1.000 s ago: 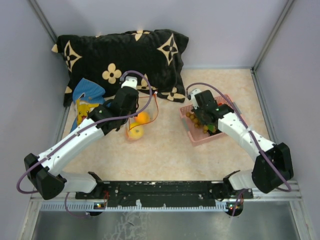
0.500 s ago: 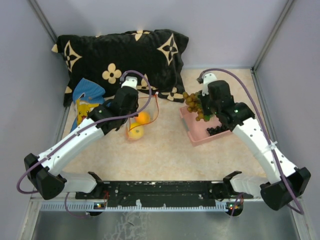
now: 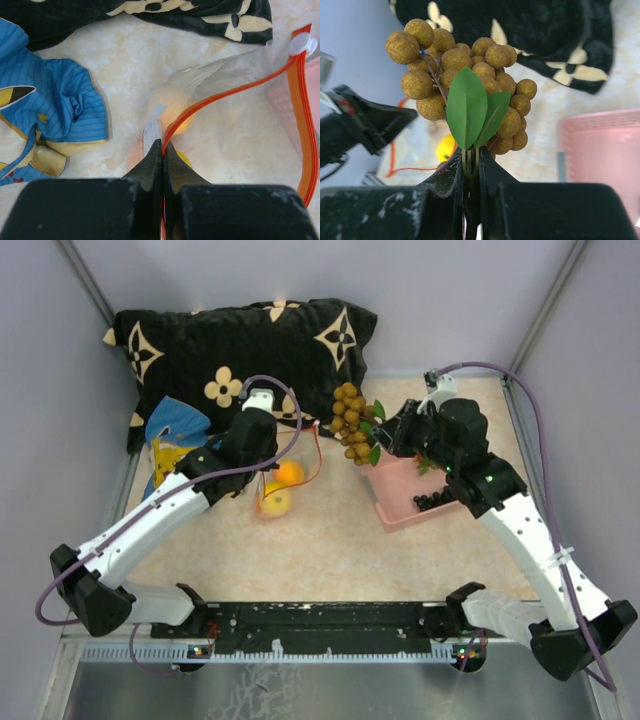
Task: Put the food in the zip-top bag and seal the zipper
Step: Place the fake fruit in the zipper food storage bag.
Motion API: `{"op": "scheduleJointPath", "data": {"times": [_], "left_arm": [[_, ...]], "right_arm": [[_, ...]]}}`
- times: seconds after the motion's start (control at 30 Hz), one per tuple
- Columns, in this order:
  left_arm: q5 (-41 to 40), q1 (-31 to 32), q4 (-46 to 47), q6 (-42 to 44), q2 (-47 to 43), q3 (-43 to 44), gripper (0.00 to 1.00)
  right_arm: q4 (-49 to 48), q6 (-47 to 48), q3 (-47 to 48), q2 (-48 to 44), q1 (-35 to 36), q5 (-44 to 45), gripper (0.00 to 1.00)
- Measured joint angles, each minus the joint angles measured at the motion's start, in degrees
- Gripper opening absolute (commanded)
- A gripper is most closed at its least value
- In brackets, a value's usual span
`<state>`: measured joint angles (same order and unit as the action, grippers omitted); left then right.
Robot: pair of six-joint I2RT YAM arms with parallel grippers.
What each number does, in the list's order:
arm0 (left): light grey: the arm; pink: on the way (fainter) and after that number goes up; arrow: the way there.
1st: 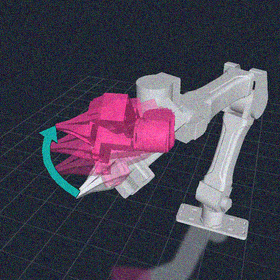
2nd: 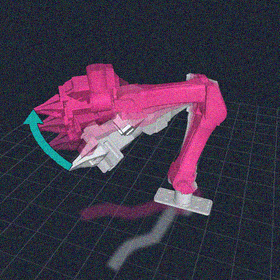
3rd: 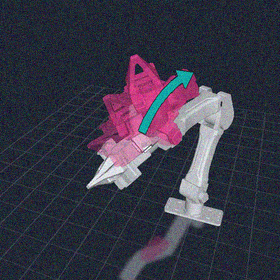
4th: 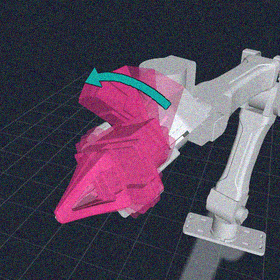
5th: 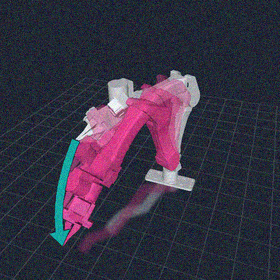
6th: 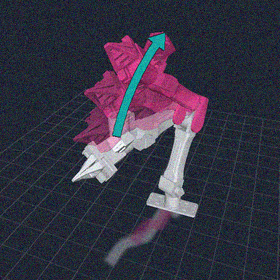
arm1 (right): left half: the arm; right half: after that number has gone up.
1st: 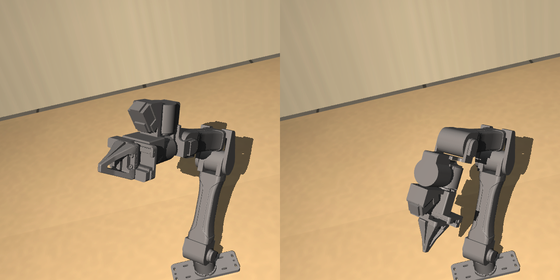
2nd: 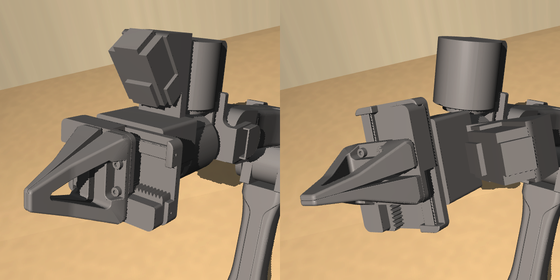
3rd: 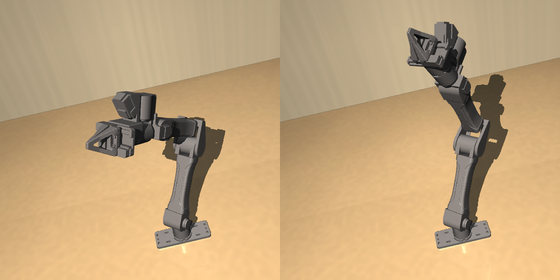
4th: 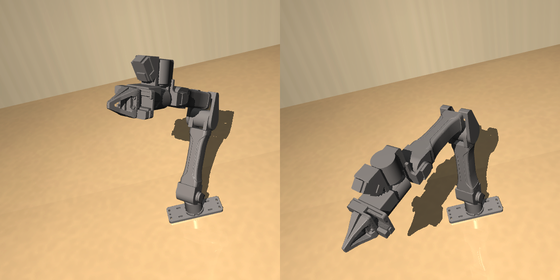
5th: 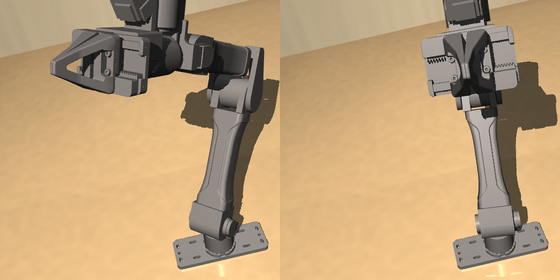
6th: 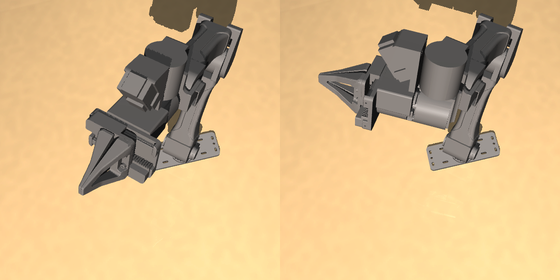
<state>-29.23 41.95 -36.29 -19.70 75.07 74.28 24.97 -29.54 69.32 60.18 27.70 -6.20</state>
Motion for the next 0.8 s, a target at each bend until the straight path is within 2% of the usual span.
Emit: {"op": "scheduleJointPath", "data": {"times": [0.37, 0.8], "left_arm": [[0.5, 0.0, -0.2, -2.5, 0.3, 1.1, 0.0], [1.5, 0.0, -1.1, -5.7, 0.3, 1.1, 0.0]], "right_arm": [[-16.3, -18.7, -7.9, 0.0, 6.8, -1.9, 0.0], [-29.0, -31.1, -12.3, 0.9, 9.0, -1.0, 0.0]]}}
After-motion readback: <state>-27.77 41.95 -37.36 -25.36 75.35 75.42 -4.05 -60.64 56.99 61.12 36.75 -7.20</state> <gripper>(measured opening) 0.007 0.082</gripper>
